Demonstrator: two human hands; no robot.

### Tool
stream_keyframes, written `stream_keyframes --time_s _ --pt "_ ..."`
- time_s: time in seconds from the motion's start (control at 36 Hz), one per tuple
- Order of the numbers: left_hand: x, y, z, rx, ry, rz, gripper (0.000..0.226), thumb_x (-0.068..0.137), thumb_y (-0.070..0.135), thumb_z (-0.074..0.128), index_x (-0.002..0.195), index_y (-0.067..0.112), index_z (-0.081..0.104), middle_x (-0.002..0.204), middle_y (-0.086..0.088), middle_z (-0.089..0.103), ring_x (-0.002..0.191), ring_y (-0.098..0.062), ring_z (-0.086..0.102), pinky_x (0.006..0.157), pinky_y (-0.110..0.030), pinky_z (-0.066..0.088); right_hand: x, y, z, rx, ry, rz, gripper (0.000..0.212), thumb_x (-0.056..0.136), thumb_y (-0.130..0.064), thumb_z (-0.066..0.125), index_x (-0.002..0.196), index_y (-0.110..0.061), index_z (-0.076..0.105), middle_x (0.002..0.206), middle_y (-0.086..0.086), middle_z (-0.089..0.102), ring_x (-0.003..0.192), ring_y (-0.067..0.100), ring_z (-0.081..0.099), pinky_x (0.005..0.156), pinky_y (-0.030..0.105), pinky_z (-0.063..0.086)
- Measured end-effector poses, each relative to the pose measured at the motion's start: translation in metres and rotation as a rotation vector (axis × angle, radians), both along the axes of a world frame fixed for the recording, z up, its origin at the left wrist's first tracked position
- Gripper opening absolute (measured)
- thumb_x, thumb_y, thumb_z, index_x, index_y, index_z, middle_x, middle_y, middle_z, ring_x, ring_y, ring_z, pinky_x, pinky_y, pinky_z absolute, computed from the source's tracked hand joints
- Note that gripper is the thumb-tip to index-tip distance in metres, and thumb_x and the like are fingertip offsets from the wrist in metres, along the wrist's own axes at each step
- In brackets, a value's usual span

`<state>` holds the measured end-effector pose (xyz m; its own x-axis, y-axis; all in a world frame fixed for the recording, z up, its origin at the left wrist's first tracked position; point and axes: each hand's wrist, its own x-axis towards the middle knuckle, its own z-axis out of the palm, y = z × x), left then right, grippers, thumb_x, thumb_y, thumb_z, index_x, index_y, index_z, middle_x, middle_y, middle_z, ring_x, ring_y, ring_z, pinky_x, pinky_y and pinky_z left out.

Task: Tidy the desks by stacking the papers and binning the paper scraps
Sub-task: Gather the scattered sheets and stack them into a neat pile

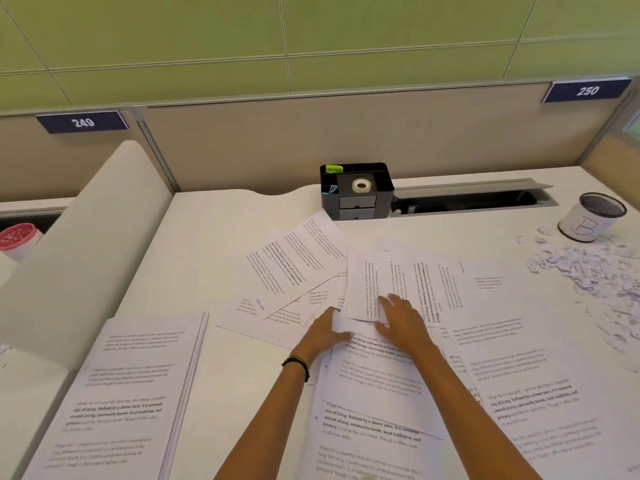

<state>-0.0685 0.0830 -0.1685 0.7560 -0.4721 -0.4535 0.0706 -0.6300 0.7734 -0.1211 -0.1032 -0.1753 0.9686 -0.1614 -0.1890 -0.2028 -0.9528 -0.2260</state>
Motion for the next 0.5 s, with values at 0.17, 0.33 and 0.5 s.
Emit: stream_keyframes --time_s 0.17,0.33,0.5 --pt "-0.004 -0.005 -0.006 -0.033 -0.024 0.055 0.056 0.084 0.027 0.068 0.13 0.015 0.039 0.128 -0.001 0.051 0.116 -0.02 0.049 0.099 -0.033 0.041 0.001 0.007 -0.011 -0.113 -0.119 0.024 0.028 0.09 -0.017 0.055 0.117 -0.007 0.056 0.108 0.01 0.061 0.09 0.023 0.06 0.066 0.03 0.049" --pt "-0.006 -0.001 -0.008 -0.035 -0.001 0.025 0.05 0.087 0.019 0.063 0.131 0.014 0.039 0.132 -0.004 0.05 0.119 -0.022 0.049 0.099 -0.036 0.041 0.003 0.01 -0.007 -0.201 -0.065 0.063 0.008 0.083 -0.006 0.066 0.087 -0.008 0.06 0.075 0.004 0.063 0.059 0.016 0.058 0.046 0.024 0.038" --pt "-0.008 -0.001 -0.006 -0.049 -0.008 0.024 0.057 0.088 0.016 0.062 0.136 0.015 0.032 0.136 -0.006 0.048 0.119 -0.022 0.048 0.099 -0.033 0.041 0.013 0.01 0.013 -0.275 -0.016 0.134 0.029 0.094 -0.005 0.046 0.123 -0.001 0.046 0.1 0.009 0.065 0.084 0.02 0.064 0.064 0.025 0.039"
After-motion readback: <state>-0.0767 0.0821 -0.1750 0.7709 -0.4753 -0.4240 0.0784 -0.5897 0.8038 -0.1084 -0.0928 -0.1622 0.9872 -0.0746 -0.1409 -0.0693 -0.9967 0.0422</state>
